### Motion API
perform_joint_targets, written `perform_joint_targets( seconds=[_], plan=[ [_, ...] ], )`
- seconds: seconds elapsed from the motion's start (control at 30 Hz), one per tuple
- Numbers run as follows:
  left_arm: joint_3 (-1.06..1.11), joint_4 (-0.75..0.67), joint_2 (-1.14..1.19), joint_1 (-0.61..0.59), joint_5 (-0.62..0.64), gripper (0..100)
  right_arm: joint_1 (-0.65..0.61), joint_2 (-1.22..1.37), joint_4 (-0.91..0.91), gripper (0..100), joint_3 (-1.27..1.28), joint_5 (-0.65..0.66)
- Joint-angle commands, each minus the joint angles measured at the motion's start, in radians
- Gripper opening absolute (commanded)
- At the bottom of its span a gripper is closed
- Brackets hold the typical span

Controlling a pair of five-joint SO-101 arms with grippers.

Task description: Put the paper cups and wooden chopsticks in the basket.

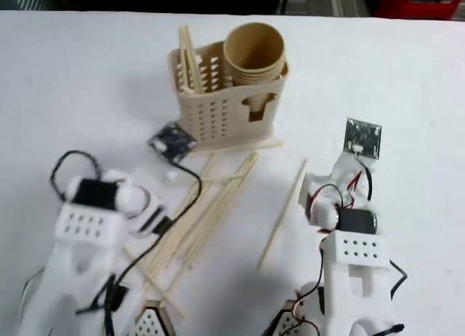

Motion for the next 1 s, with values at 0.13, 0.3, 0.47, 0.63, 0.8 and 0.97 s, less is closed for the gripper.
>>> perform_joint_targets(
  seconds=[0.13,0.3,0.47,0.63,0.8,0.97],
  plan=[
    [-0.058,-0.204,0.357,0.082,-0.006,25,0.015,-0.030,-0.018,1.8,-0.006,-0.002],
    [-0.061,-0.321,0.521,0.108,0.054,25,0.015,-0.027,-0.018,1.8,-0.006,-0.002],
    [-0.112,-0.331,0.625,0.128,0.055,22,0.015,-0.027,-0.016,1.8,-0.006,-0.002],
    [-0.187,-0.321,0.745,0.130,0.054,13,0.015,-0.030,-0.013,1.8,-0.006,-0.002],
    [-0.273,-0.252,0.849,0.177,0.049,4,0.015,-0.028,-0.013,1.8,-0.006,-0.002],
    [-0.285,-0.229,0.869,0.232,0.049,2,0.024,-0.025,-0.015,1.8,-0.005,-0.002]
  ],
)
